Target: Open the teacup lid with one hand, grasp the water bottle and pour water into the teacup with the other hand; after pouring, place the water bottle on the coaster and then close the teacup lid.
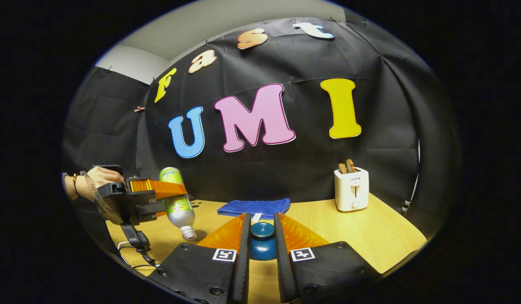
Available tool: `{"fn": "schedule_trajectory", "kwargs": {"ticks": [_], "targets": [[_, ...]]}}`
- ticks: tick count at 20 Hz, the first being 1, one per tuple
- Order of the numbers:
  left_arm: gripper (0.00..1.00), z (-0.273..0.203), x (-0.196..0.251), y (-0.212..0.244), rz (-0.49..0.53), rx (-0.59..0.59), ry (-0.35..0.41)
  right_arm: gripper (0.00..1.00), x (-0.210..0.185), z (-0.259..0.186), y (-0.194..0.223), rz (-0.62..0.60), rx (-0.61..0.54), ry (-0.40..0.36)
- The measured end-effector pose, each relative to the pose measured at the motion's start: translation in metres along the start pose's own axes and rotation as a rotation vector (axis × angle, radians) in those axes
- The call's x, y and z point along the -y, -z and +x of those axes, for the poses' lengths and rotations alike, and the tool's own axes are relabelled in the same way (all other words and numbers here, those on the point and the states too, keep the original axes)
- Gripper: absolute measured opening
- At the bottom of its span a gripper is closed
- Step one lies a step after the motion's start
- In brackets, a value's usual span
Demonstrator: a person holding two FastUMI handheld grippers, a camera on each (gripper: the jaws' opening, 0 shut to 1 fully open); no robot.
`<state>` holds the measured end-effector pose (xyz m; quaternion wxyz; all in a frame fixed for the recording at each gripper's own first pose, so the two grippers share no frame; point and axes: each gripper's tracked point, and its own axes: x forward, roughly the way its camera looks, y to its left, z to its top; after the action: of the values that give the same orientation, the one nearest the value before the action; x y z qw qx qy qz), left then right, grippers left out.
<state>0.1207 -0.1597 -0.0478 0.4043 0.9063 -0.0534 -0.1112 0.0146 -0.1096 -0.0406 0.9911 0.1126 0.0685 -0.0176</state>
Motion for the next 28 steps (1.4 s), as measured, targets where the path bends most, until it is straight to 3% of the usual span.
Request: {"fn": "schedule_trajectory", "kwargs": {"ticks": [4, 7, 11, 16, 19, 21, 28], "targets": [[0.81, -0.013, 0.018, -0.007, -0.413, 0.008, -0.040, 0.32, 0.002, 0.001, 0.000, -0.002, 0.001, 0.009], [0.80, -0.020, 0.027, -0.005, -0.905, -0.029, -0.076, 0.32, 0.002, 0.001, 0.002, -0.006, -0.001, 0.015], [0.79, -0.016, 0.025, -0.014, -1.520, 0.039, -0.017, 0.32, 0.001, 0.004, 0.006, -0.009, -0.009, 0.014], [0.79, 0.007, 0.041, 0.011, -1.988, 0.038, 0.063, 0.32, 0.000, 0.005, 0.009, -0.006, -0.019, 0.008], [0.79, 0.021, 0.063, 0.035, -2.162, 0.008, 0.021, 0.32, 0.002, 0.003, 0.006, -0.002, -0.011, 0.012], [0.79, 0.036, 0.083, 0.049, -2.177, -0.018, 0.000, 0.32, 0.003, 0.003, 0.005, 0.001, -0.010, 0.015], [0.80, 0.072, 0.122, 0.044, -2.202, -0.052, 0.092, 0.32, -0.001, 0.007, 0.011, -0.007, -0.023, 0.007]]}}
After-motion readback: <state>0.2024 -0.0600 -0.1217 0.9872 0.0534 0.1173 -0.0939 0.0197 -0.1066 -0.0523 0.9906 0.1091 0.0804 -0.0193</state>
